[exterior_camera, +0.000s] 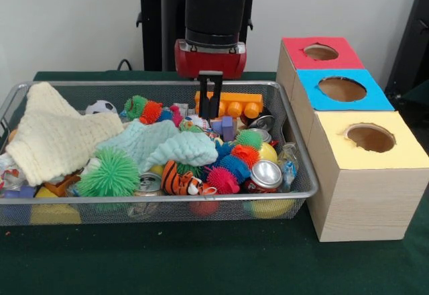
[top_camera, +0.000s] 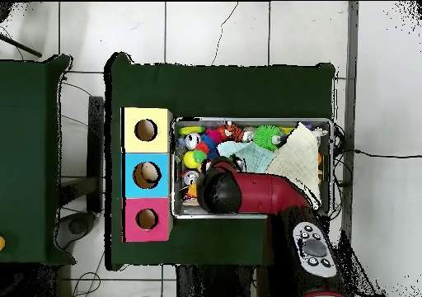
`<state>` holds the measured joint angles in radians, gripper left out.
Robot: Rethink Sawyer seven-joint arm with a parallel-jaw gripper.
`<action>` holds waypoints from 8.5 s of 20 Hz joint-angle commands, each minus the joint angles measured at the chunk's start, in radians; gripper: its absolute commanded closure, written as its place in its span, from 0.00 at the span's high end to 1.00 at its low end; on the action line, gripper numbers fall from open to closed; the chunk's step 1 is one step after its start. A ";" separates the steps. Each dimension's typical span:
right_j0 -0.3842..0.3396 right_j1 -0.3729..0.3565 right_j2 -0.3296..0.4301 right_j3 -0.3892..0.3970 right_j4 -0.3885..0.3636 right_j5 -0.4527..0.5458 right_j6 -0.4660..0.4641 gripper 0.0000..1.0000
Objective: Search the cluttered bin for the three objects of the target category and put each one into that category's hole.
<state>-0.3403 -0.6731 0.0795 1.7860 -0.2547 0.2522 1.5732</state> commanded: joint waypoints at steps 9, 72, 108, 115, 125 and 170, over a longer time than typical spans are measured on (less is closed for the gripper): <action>0.056 0.199 0.020 -0.357 0.072 0.197 0.117 0.00; 0.298 0.352 -0.236 -0.404 0.399 0.177 0.319 1.00; 0.340 0.127 -0.192 -0.068 0.452 0.096 0.311 1.00; 0.342 0.151 -0.172 -0.074 0.467 0.059 0.312 1.00; 0.344 0.177 -0.140 -0.073 0.485 -0.008 0.324 1.00; 0.388 0.358 -0.170 -0.164 0.596 -0.176 0.340 1.00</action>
<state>0.0324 -0.3873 -0.1544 1.6077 0.2940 0.1190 1.6580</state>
